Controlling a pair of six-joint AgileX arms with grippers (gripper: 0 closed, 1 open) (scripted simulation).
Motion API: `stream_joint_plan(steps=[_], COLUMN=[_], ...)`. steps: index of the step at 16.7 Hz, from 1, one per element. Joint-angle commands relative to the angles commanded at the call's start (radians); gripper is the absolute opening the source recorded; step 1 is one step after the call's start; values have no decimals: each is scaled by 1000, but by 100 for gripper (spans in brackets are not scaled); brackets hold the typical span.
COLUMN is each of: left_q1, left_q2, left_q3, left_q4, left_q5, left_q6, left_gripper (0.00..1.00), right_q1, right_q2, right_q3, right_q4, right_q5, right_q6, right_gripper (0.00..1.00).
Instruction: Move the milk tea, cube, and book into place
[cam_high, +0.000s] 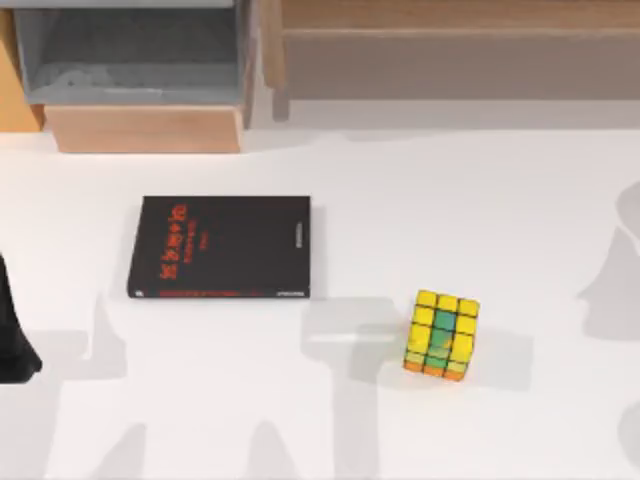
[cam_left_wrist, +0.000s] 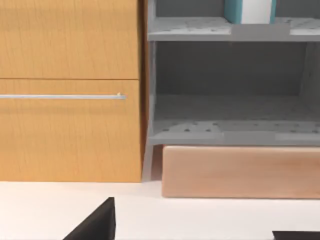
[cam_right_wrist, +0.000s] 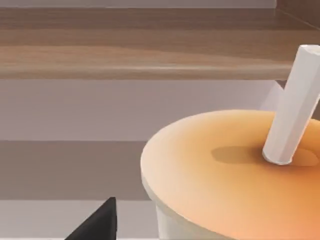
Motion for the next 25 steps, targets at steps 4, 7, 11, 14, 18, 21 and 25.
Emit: stream_joint_plan(steps=[4, 7, 11, 14, 18, 21, 25], left_q1=[0, 0, 0, 0, 0, 0, 0], left_q2=[0, 0, 0, 0, 0, 0, 0], left_q3=[0, 0, 0, 0, 0, 0, 0], left_q4=[0, 0, 0, 0, 0, 0, 0], left_q5=[0, 0, 0, 0, 0, 0, 0], left_q6=[0, 0, 0, 0, 0, 0, 0], left_gripper=[100, 100, 100, 100, 100, 100, 100], right_q1=[-14, -19, -15, -21, -6, 39, 146], right_q2=[-151, -168, -164, -162, -146, -124, -93], right_q3=[-18, -23, -12, 49, 215, 363, 567], right_q4=[-123, -140, -140, -182, -324, -486, -765], right_q5=[-15, -22, -20, -14, -3, 8, 38], right_q6=[0, 0, 2, 17, 65, 123, 225], right_gripper=[100, 100, 100, 100, 100, 100, 100])
